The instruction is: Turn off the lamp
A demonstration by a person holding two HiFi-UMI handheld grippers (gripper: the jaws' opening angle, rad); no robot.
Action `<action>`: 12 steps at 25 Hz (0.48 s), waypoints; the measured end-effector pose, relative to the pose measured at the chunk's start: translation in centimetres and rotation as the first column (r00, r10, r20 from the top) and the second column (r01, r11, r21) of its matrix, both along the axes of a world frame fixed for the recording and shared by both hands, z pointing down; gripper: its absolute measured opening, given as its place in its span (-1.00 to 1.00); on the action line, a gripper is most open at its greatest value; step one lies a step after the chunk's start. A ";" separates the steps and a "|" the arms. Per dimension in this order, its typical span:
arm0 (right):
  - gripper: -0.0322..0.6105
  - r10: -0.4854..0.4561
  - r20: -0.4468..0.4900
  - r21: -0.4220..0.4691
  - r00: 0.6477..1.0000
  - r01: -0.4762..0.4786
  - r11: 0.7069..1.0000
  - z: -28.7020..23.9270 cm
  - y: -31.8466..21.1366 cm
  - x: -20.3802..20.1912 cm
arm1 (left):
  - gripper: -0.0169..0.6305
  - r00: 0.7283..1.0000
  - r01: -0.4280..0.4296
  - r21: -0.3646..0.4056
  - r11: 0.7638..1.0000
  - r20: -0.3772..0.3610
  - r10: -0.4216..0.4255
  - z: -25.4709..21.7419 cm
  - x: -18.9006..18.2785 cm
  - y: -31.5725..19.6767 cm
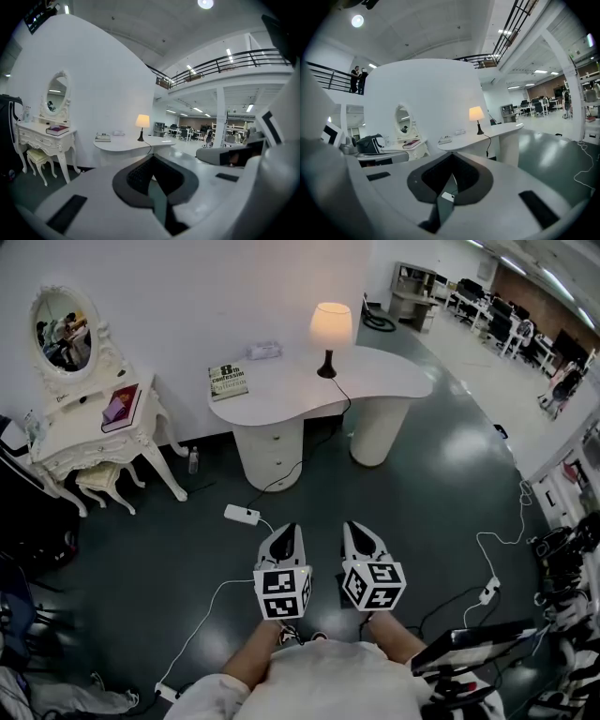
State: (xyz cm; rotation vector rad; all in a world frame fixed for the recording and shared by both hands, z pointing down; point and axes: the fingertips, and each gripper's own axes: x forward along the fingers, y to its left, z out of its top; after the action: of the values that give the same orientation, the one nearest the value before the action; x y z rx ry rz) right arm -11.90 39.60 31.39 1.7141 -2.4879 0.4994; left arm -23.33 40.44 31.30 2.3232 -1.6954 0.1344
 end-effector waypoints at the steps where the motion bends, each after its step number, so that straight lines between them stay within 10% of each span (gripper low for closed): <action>1: -0.90 -0.002 0.000 -0.002 1.000 0.002 1.000 0.1 0.0 0.0 | -0.96 1.000 0.003 -0.001 1.000 -0.001 -0.003 0.0 -0.1 0.0; 12: -0.90 0.039 0.007 -0.012 0.999 -0.039 0.999 0.6 -1.6 -0.3 | -0.96 1.000 0.007 -0.021 1.000 -0.012 -0.008 1.2 -1.6 -1.6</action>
State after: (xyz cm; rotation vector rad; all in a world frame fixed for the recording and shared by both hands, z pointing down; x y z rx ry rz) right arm -12.17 38.01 31.99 1.7630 -2.4560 0.5238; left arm -24.89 38.87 32.49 2.2976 -1.6886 0.1355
